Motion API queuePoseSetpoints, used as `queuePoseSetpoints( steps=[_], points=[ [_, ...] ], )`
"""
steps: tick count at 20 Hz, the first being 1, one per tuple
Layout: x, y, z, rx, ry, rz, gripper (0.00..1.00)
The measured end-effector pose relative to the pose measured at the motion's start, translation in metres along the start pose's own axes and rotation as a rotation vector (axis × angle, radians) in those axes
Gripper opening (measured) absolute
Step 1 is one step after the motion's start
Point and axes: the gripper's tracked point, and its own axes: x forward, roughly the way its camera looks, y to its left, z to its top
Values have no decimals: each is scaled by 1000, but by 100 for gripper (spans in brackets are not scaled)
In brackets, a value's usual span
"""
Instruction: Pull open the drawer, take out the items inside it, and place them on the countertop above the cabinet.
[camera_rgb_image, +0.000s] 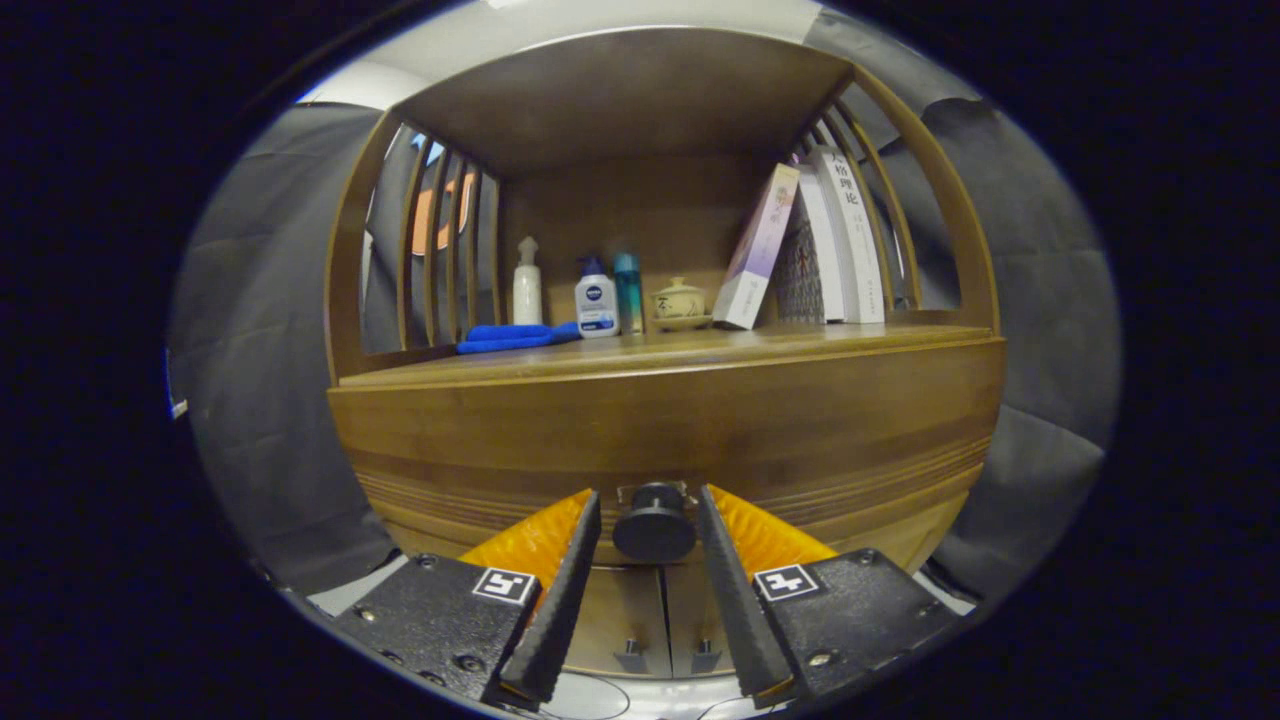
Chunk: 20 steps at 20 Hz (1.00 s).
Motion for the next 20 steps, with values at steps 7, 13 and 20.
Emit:
queuePoseSetpoints(
  steps=[7, 13, 20],
  points=[
    [7, -6, -5, -2, -29, -23, 52],
    [-2, -6, -6, -16, -14, -28, 38],
    [-67, -6, -18, -13, 42, -16, 36]
  ],
)
